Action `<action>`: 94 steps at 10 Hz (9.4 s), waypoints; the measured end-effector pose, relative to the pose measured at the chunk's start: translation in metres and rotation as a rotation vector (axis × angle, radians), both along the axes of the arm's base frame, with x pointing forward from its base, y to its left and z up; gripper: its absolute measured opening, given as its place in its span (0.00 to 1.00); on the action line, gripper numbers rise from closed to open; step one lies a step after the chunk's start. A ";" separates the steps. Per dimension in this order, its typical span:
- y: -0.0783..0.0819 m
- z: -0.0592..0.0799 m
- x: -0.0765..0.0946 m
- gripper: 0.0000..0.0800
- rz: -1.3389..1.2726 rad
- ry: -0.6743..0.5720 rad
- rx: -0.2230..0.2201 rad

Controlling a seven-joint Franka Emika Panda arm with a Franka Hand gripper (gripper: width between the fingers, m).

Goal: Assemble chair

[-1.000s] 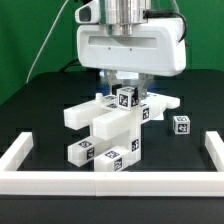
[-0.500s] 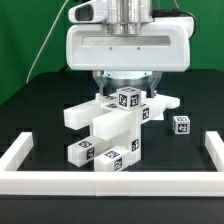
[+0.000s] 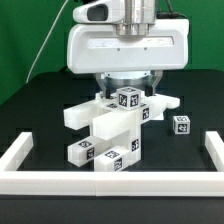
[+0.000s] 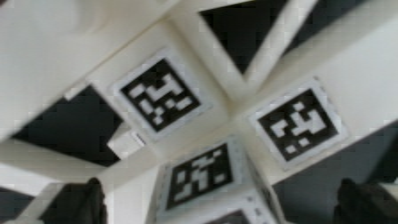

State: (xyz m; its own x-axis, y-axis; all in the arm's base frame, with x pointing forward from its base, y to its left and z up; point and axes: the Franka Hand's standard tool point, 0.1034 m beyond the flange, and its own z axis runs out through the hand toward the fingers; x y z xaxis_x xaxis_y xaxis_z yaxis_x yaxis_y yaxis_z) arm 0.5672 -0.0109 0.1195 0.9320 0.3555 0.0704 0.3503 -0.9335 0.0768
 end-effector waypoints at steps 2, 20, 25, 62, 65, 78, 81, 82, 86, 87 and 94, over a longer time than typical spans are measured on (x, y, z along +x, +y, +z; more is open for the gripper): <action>-0.001 0.001 0.005 0.81 0.119 0.011 -0.017; 0.012 -0.001 0.006 0.69 -0.980 -0.021 0.106; 0.014 -0.003 0.001 0.81 -0.359 0.029 0.044; 0.012 -0.004 0.005 0.66 -0.398 0.038 0.087; 0.013 -0.004 0.005 0.35 -0.550 0.035 0.100; 0.016 -0.004 0.007 0.36 -1.348 0.017 0.175; 0.010 -0.004 0.008 0.69 -0.903 0.016 0.133; 0.008 -0.005 0.007 0.77 -0.758 0.021 0.121; 0.010 -0.007 0.004 0.81 -0.445 0.029 0.088; 0.011 -0.007 0.005 0.81 -0.362 0.030 0.080; 0.016 -0.006 0.008 0.35 -0.466 0.014 0.077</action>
Offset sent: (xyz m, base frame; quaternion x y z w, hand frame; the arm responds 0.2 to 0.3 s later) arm 0.0000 0.0000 0.0000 0.0000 0.0000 0.0000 1.0000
